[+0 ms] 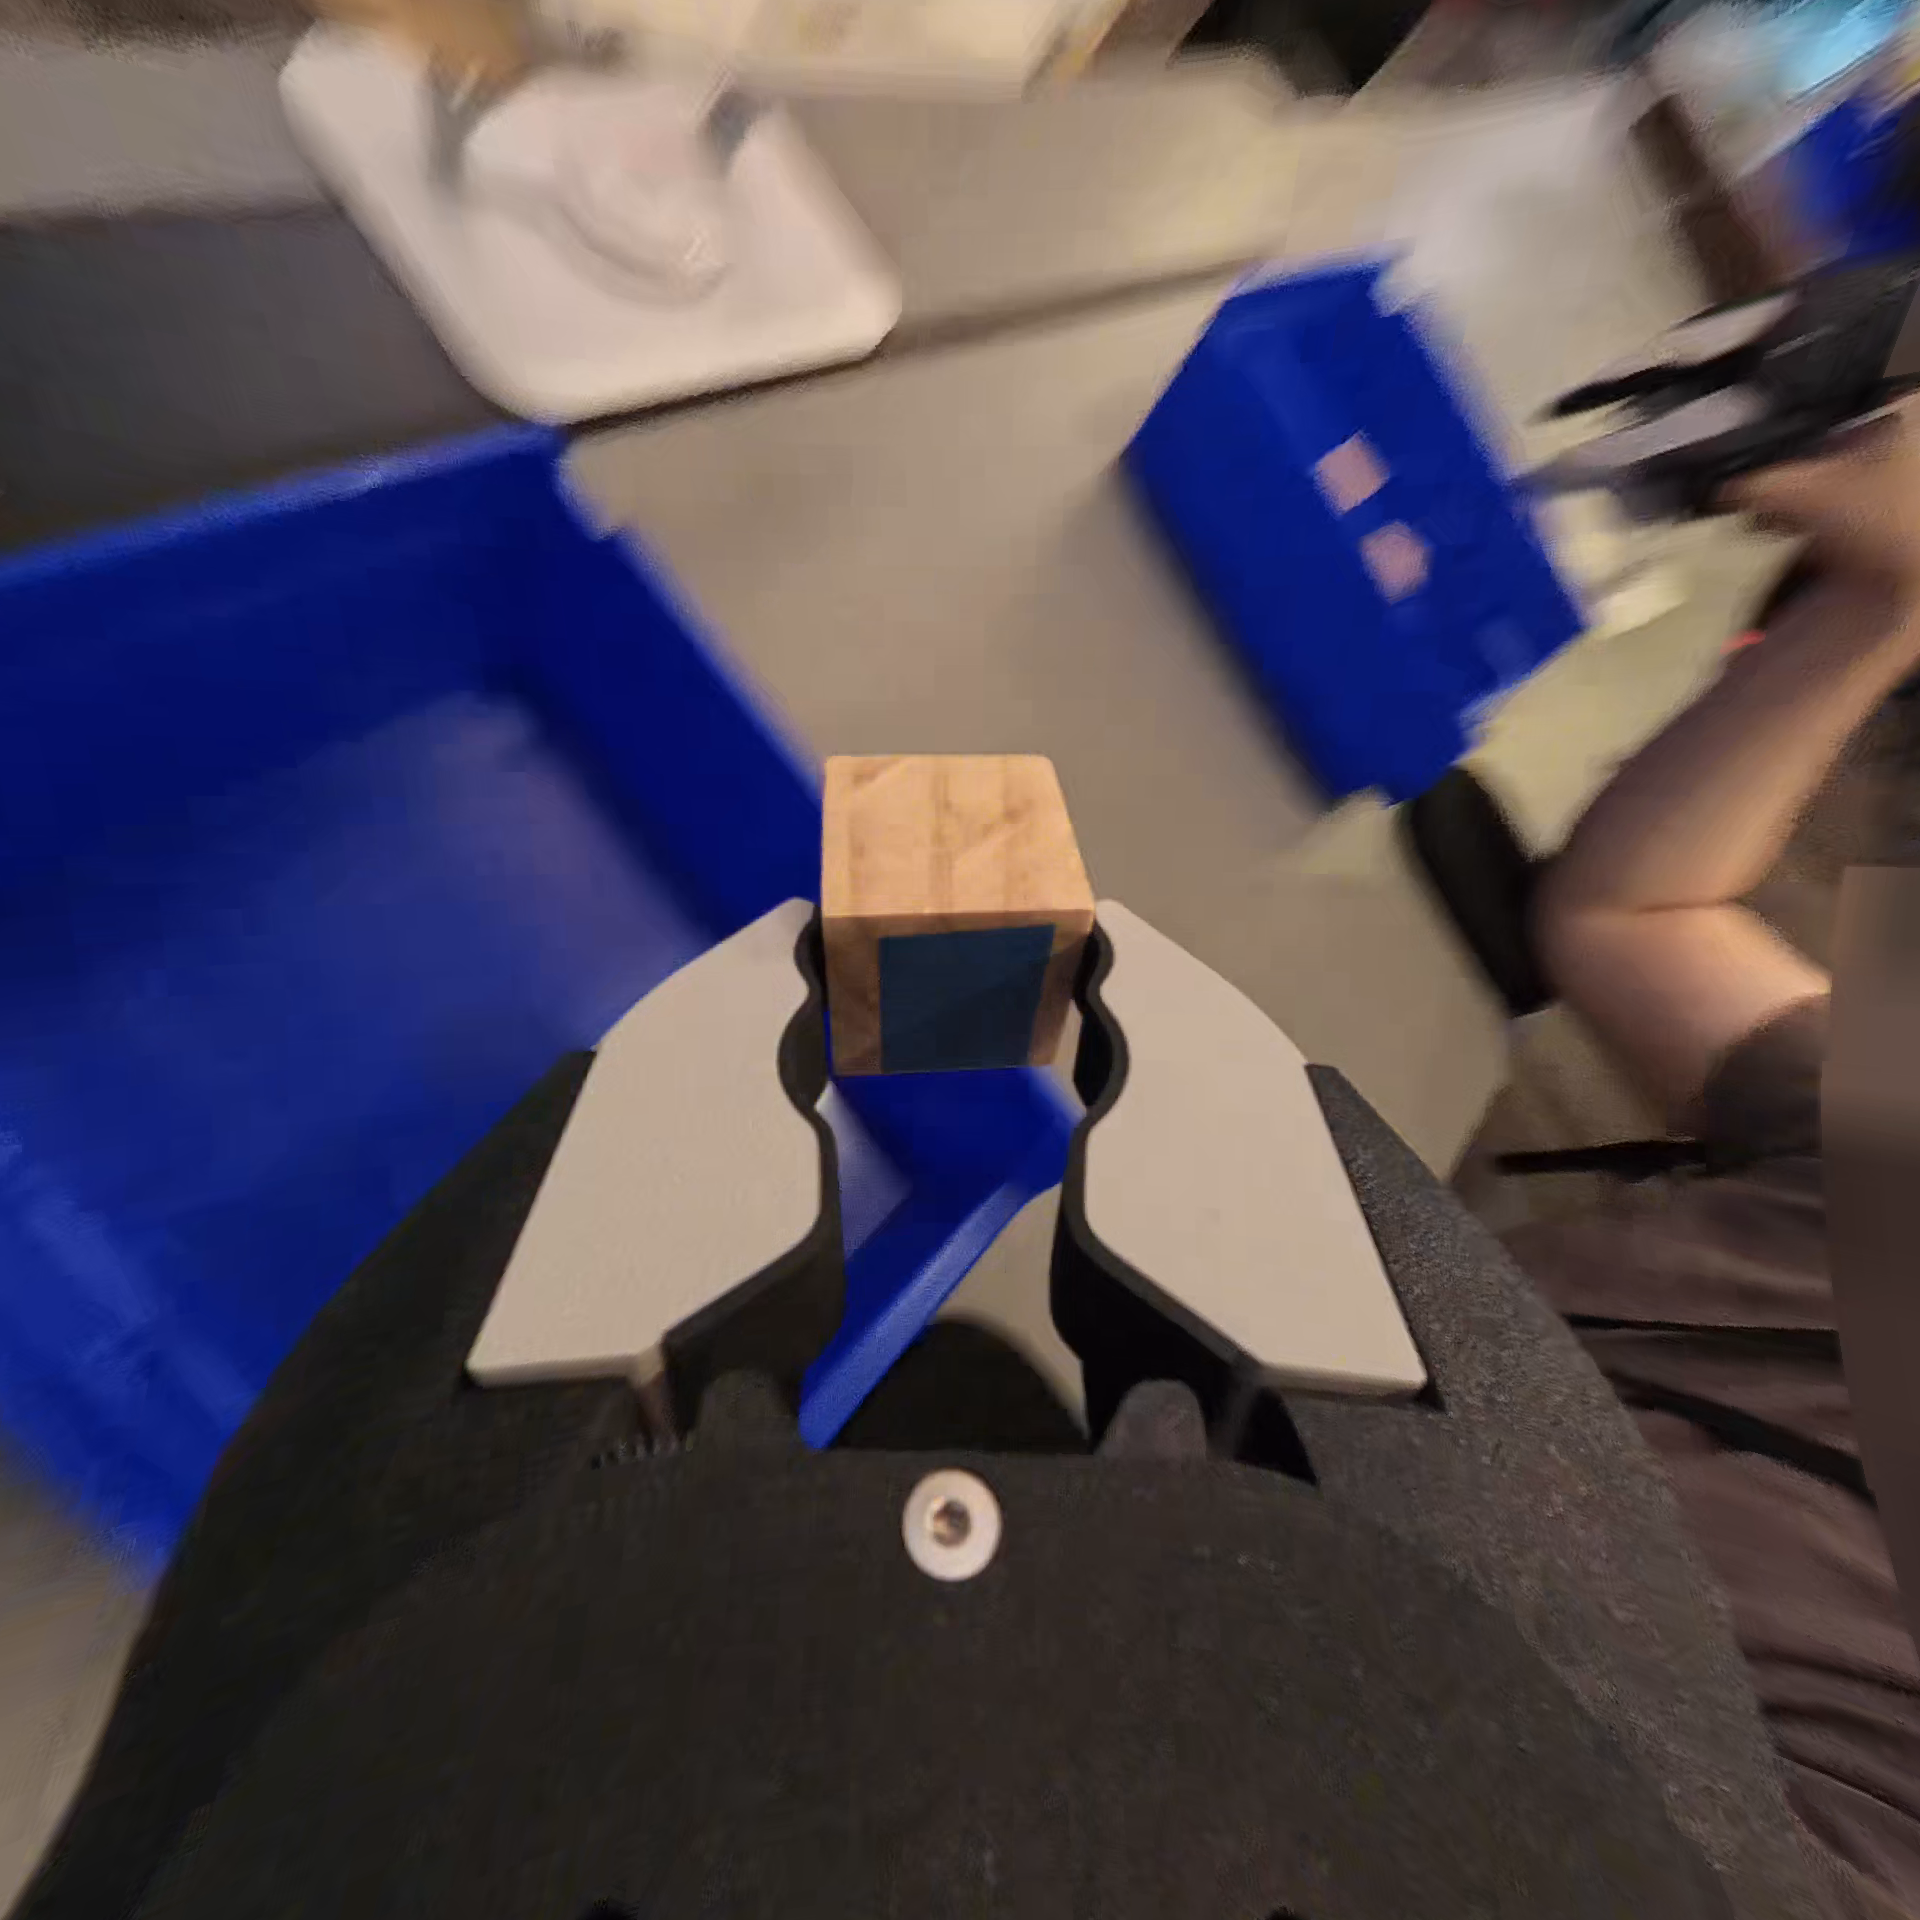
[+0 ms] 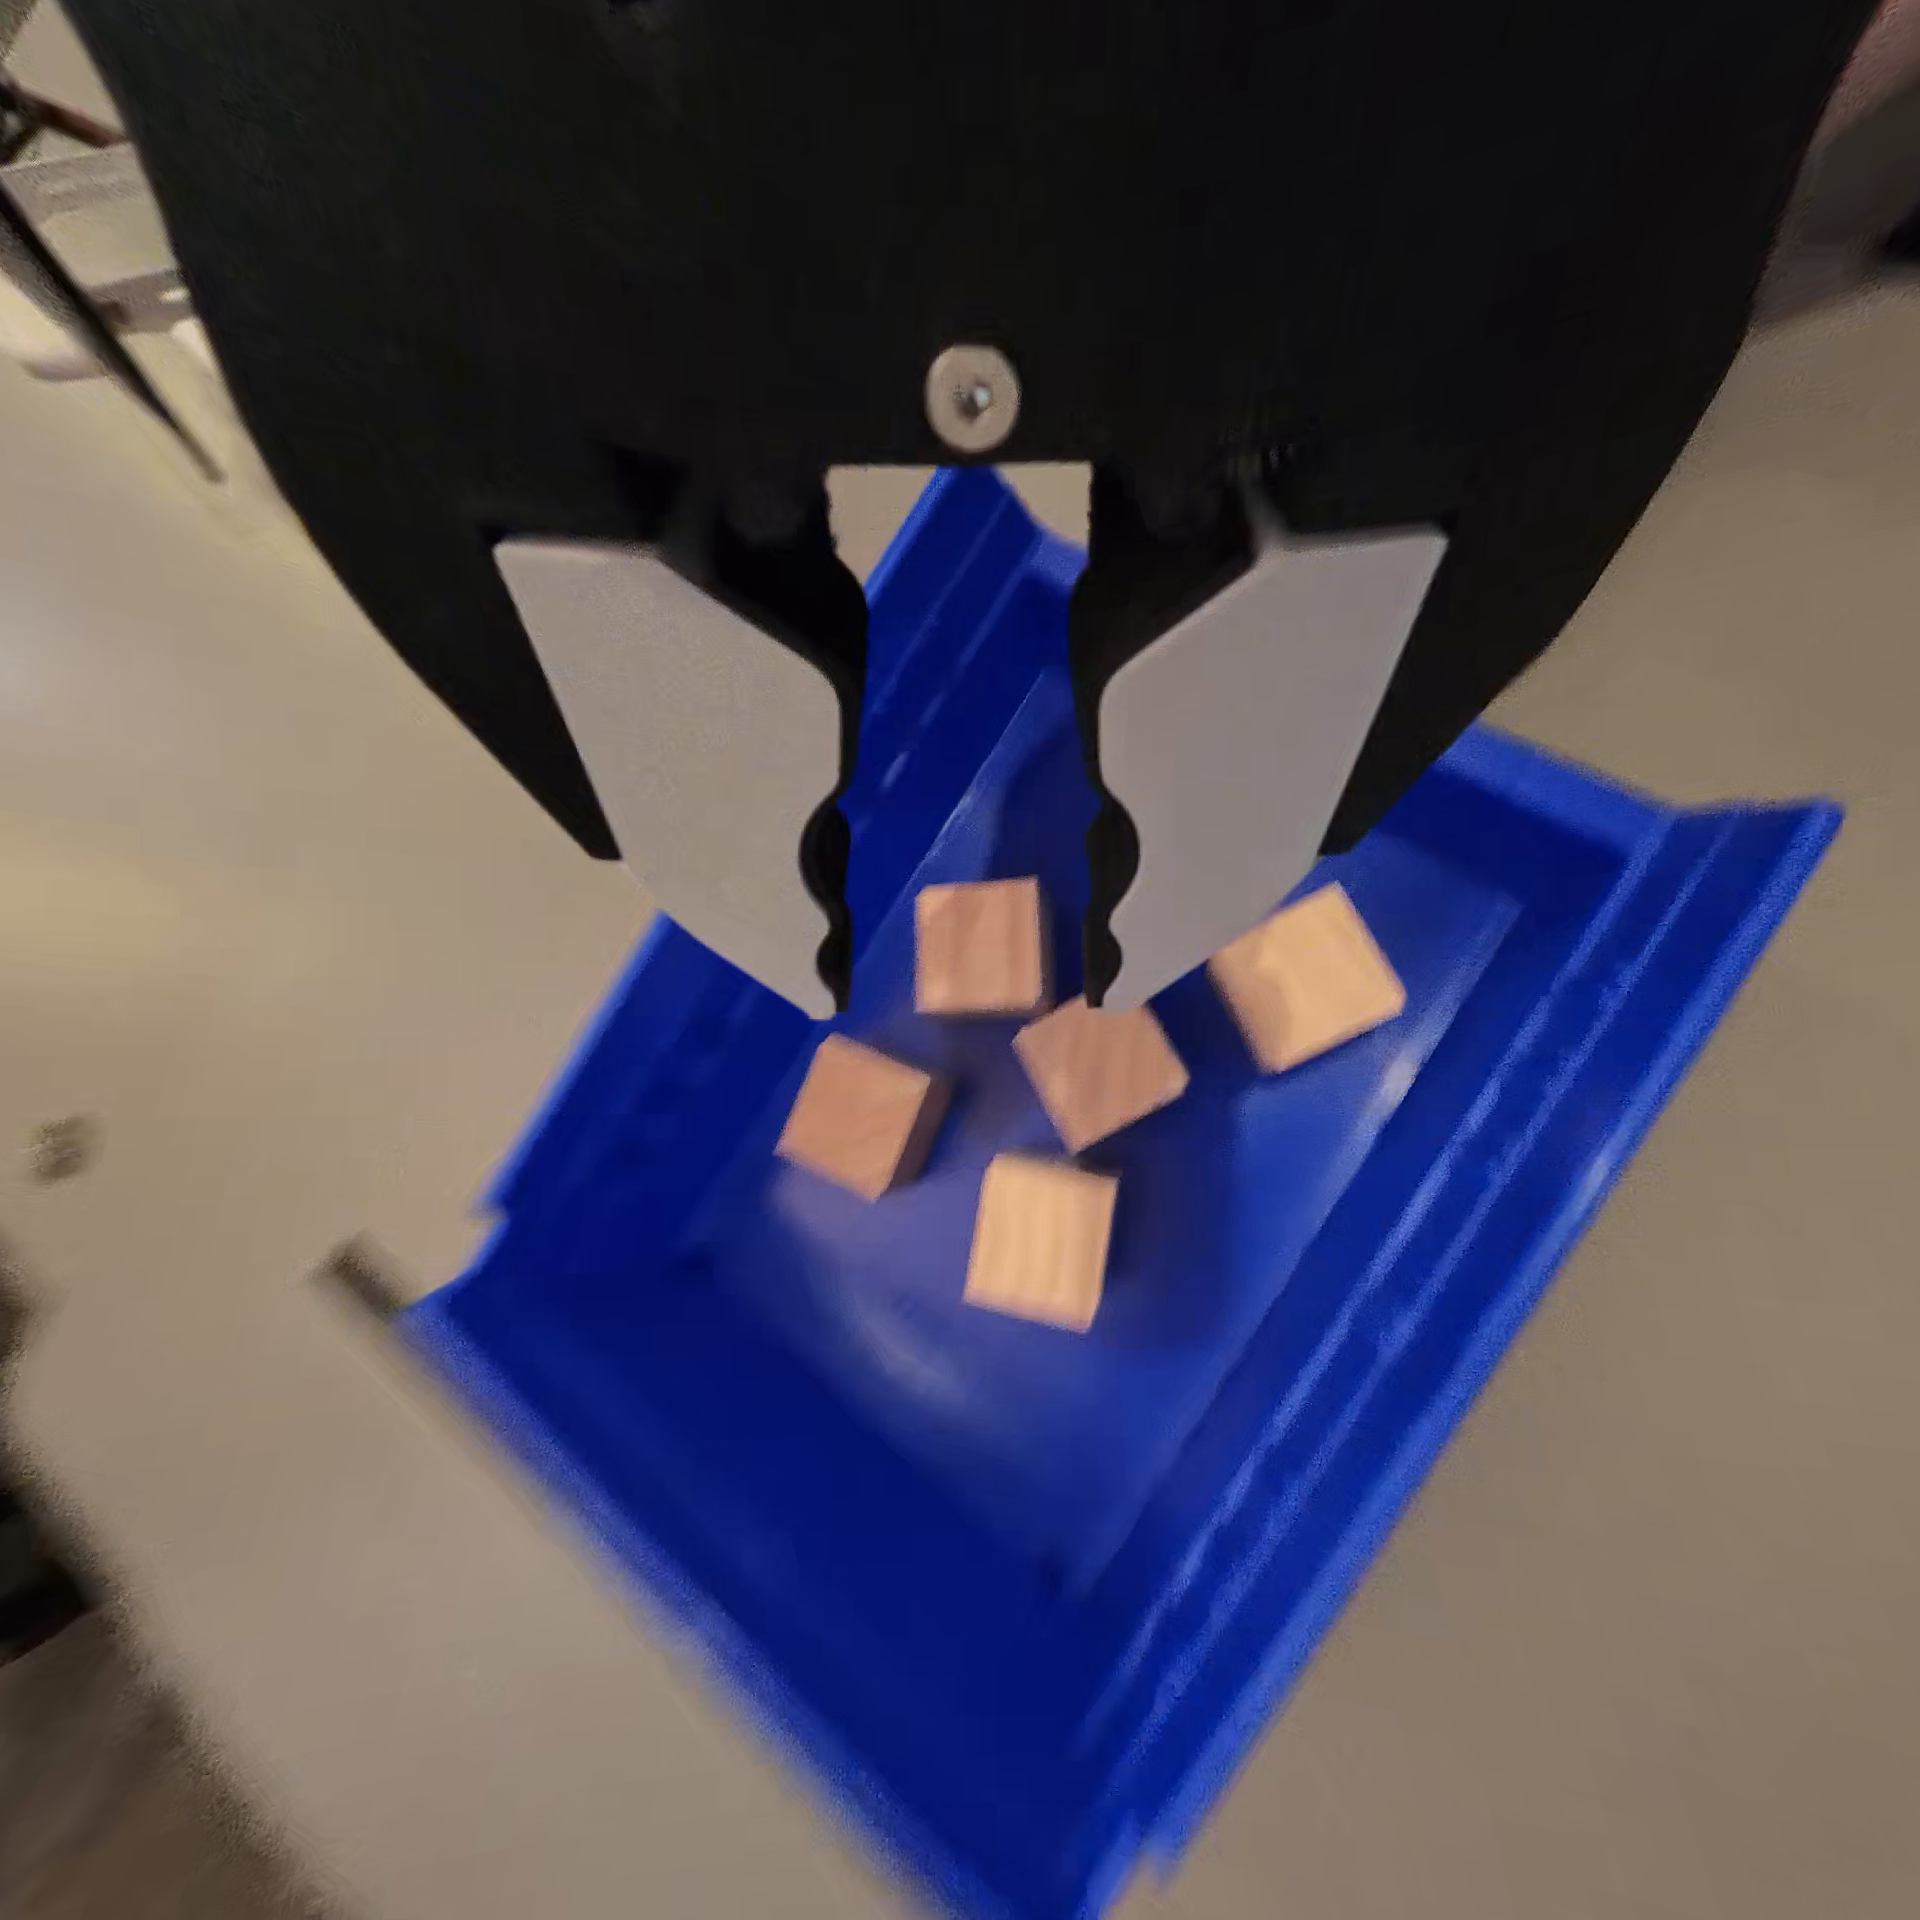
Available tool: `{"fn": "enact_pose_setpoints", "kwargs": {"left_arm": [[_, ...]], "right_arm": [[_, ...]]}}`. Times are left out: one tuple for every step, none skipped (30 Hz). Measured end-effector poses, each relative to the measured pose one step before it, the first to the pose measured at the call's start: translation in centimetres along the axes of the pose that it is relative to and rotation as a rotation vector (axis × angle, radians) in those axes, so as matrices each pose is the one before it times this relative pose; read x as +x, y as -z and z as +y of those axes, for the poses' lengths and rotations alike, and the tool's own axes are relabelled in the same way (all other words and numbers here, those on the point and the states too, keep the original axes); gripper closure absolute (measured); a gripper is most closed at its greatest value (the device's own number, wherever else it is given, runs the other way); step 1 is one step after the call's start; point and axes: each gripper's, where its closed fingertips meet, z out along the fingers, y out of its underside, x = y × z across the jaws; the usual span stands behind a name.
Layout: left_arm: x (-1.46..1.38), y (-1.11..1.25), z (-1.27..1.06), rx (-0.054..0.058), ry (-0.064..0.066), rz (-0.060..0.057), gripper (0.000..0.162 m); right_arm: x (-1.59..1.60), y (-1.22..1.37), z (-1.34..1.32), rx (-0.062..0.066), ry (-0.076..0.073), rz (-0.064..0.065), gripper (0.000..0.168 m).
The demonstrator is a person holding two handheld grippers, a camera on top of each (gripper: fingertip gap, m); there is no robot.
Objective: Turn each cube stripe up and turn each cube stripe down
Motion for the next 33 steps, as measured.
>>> {"fn": "enact_pose_setpoints", "kwargs": {"left_arm": [[2.035,0.306,-1.271,0.0688,-0.0216,0.0884,0.117],[1.887,-0.069,-1.069,0.0527,-0.0416,0.0725,0.117],[1.693,-0.381,-0.808,0.0333,-0.0444,0.0606,0.117],[1.623,-0.677,-0.484,0.015,-0.0376,0.0632,0.117],[1.576,-0.916,-0.12,-0.0085,-0.0261,0.0705,0.117],[1.415,-1.087,-0.009,-0.0171,-0.0171,0.069,0.117],[1.195,-1.196,-0.065,-0.0126,-0.0145,0.0642,0.117],[1.037,-1.284,-0.157,-0.0062,-0.0102,0.0631,0.117],[0.786,-1.314,-0.213,0.0004,-0.0038,0.0584,0.117],[0.492,-1.34,-0.222,0.0044,0.0043,0.0502,0.117],[0.251,-1.361,-0.149,0.005,0.01,0.0444,0.117],[0.108,-1.324,0.076,-0.0047,0.0149,0.041,0.117],[0.02,-1.24,0.172,-0.0078,0.017,0.0369,0.117],[-0.07,-1.113,0.31,-0.0158,0.0175,0.0294,0.117],[-0.087,-0.989,0.484,-0.0271,0.0146,0.023,0.117],[-0.129,-0.848,0.421,-0.0251,0.005,0.0115,0.117],[-0.198,-0.745,0.36,-0.0222,-0.0007,0.0005,0.117],[-0.169,-0.644,0.35,-0.0239,-0.0023,-0.0025,0.117],[0.047,-0.552,0.216,-0.0149,-0.0072,0.0087,0.117],[0.186,-0.48,0.173,-0.012,-0.0036,0.017,0.117],[0.106,-0.368,0.222,-0.0149,0.0032,0.0105,0.117],[0.032,-0.293,0.187,-0.0131,-0.0028,0.0022,0.117],[-0.046,-0.217,0.145,-0.0101,-0.0081,-0.0053,0.117],[-0.082,-0.121,0.041,-0.0042,-0.0057,-0.0086,0.117],[-0.061,-0.072,0.002,-0.0017,-0.0049,-0.0076,0.117],[0.098,-0.029,0.008,-0.0014,-0.0057,0.0026,0.117],[0.107,0.014,0.007,-0.0018,-0.0001,0.0046,0.117],[0.061,-0.037,0.073,-0.0042,0.0057,0.0042,0.117],[0.046,-0.073,0.144,-0.0076,0.0156,0.0063,0.117],[0.092,-0.024,0.111,-0.0076,0.0197,0.0107,0.116],[0.169,0.055,0.017,-0.0021,0.0108,0.0153,0.115],[0.113,0.15,-0.087,0.0047,-0.0009,0.009,0.115],[-0.123,0.285,-0.127,0.0077,-0.0108,-0.0125,0.115]], "right_arm": [[0.371,1.195,-1.629,0.0918,0.0076,0.0535,0.129],[-0.327,1.004,-1.743,0.0902,0.0217,0.0175,0.133],[-0.815,0.848,-1.927,0.0944,0.0456,0.0015,0.133],[-0.999,0.68,-2.273,0.1075,0.0685,0.0065,0.132],[-1.296,0.513,-2.529,0.1196,0.078,0.0001,0.127],[-1.659,0.297,-2.624,0.1239,0.0734,-0.0175,0.12],[-2.003,0.067,-2.601,0.1205,0.066,-0.0377,0.112],[-2.114,-0.159,-2.428,0.1119,0.0664,-0.0454,0.106],[-2.217,-0.326,-2.103,0.0994,0.0698,-0.0526,0.105],[-2.283,-0.397,-1.625,0.0786,0.073,-0.0647,0.104],[-1.574,-0.489,-1.37,0.0682,0.0561,-0.0317,0.103],[-0.665,-0.464,-1.095,0.0514,0.0417,0.0116,0.101],[-0.264,-0.365,-0.924,0.0461,0.0247,0.0284,0.099],[-0.341,-0.28,-0.795,0.0442,0.0083,0.0157,0.097],[-0.494,-0.257,-0.578,0.0331,0.006,-0.0009,0.095],[-0.46,-0.24,-0.44,0.0246,0.0064,-0.002,0.095],[-0.398,-0.24,-0.305,0.0167,0.0102,-0.0001,0.095],[-0.441,-0.262,-0.157,0.0066,0.0087,-0.0076,0.095],[-0.503,-0.254,-0.021,0.0,0.0052,-0.0157,0.096],[-0.407,-0.23,-0.01,0.0029,0.0064,-0.0113,0.097],[-0.268,-0.196,0.058,0.001,0.0051,-0.005,0.099],[-0.257,-0.143,0.148,-0.0039,0.0055,-0.0092,0.107],[-0.301,-0.058,-0.011,0.0063,0.0041,-0.0128,0.112],[-0.277,-0.027,-0.19,0.015,-0.0049,-0.0132,0.115],[-0.219,-0.033,-0.205,0.0103,-0.0085,-0.0111,0.119],[-0.121,-0.016,-0.137,0.0056,-0.0009,-0.0032,0.12],[-0.02,0.025,-0.076,0.0011,0.006,0.0008,0.12],[-0.095,0.038,-0.021,-0.0028,0.0054,-0.0062,0.121],[-0.092,0.065,-0.033,-0.0011,0.0006,-0.0088,0.121],[-0.018,0.112,-0.125,0.0041,-0.0075,-0.0084,0.121],[-0.044,0.184,-0.101,-0.001,-0.0159,-0.0183,0.121],[-0.022,0.308,0.03,-0.0155,-0.0145,-0.0258,0.122],[0.272,0.555,0.311,-0.0378,-0.0037,-0.0124,0.122]]}}
